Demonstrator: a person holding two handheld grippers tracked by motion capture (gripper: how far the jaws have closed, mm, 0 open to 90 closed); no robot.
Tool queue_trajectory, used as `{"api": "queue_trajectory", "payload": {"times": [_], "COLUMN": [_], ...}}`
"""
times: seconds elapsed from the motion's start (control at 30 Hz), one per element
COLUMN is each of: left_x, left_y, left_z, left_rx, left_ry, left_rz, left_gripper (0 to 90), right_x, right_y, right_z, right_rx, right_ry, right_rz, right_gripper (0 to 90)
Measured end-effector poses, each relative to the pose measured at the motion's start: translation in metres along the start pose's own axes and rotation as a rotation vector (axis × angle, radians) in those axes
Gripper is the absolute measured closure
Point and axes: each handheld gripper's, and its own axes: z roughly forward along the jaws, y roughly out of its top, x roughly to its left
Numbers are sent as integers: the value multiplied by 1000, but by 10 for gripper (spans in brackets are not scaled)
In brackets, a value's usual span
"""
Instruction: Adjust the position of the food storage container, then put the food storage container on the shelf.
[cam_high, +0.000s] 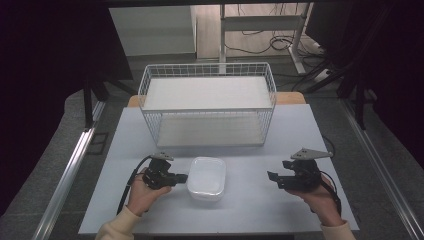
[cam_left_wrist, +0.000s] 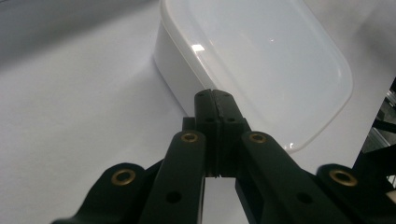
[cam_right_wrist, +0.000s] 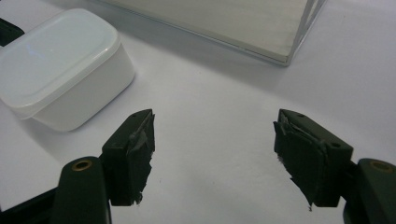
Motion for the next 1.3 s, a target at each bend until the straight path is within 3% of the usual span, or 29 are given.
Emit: {"api": "queue_trajectory", "payload": {"times": [0.53,0.63,0.7,0.77,0.8,0.9,1.03,1.3], "left_x": [-15,-13,-10,-8,-7,-8,-12,-10], "left_y": [3,3,3,2,2,3,5,5], "left_z": [10,7,0,-8,-15,-22,-35,-35], "left_rx": [13,5,-29,-79,-125,-150,-196,-193], "left_ry": [-22,0,17,40,67,85,76,41], "left_rz": [28,28,24,4,-20,-33,-50,-78], "left_gripper": [899,899,896,825,648,484,378,325], "right_x": [0,1,2,4,7,12,17,23], "right_y": [0,0,0,2,2,3,4,5], "right_z": [2,2,1,2,3,5,7,11], "right_rx": [3,1,-9,-26,-31,-34,-40,-46], "right_ry": [-5,-2,17,39,48,66,93,92], "right_rz": [0,0,1,12,12,14,18,29], "right_gripper": [284,281,279,273,262,244,221,208]}}
